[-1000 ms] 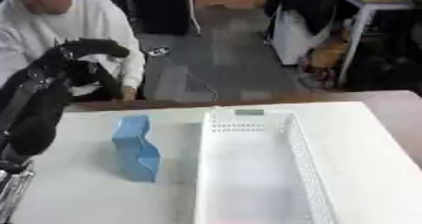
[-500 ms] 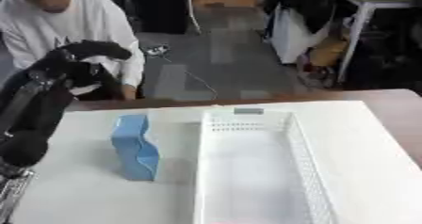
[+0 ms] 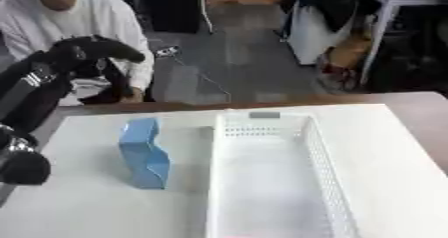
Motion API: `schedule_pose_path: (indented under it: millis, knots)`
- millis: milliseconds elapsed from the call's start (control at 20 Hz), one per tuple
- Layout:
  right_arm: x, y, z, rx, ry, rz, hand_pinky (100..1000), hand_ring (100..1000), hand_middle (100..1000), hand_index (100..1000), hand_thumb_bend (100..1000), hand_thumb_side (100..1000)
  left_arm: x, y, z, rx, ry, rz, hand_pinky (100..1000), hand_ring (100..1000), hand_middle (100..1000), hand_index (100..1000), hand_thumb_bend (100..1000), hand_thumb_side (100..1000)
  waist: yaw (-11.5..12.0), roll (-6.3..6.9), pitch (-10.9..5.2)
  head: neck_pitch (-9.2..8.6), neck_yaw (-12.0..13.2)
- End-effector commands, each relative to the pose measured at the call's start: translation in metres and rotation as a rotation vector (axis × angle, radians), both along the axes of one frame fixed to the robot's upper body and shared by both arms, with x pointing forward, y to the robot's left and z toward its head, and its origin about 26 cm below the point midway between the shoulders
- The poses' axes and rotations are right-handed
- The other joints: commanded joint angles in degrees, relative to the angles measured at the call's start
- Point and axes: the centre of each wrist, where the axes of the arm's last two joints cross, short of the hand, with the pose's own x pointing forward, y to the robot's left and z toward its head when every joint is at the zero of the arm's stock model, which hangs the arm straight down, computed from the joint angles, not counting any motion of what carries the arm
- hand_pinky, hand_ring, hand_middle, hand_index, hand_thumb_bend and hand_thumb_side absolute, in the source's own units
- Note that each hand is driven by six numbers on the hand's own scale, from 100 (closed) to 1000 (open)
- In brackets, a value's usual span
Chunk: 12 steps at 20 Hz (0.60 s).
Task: Pick up objects on the table and place them in the box.
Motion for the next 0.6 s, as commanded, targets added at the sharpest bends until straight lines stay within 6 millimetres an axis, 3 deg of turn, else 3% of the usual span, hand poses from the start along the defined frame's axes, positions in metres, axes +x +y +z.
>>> schedule_pose_path:
  millis: [50, 600]
  knots:
    - [-0.001, 0.0, 0.009, -0.012, -0.032, 0.015, 341, 563, 668, 695, 100, 622, 0.016, 0.018, 0.002, 0.053, -0.015, 0.008, 550, 524, 769, 879, 974, 832, -0.3, 0.1, -0.7, 0.06, 0.5]
    - [-0.001, 0.0, 0.011, -0.006, -0.024, 0.02, 340, 557, 663, 694, 100, 613, 0.053, 0.049, -0.008, 0.173, 0.024, 0.062, 555, 536, 775, 882, 1000, 830, -0.9, 0.37, -0.75, 0.52, 1.4]
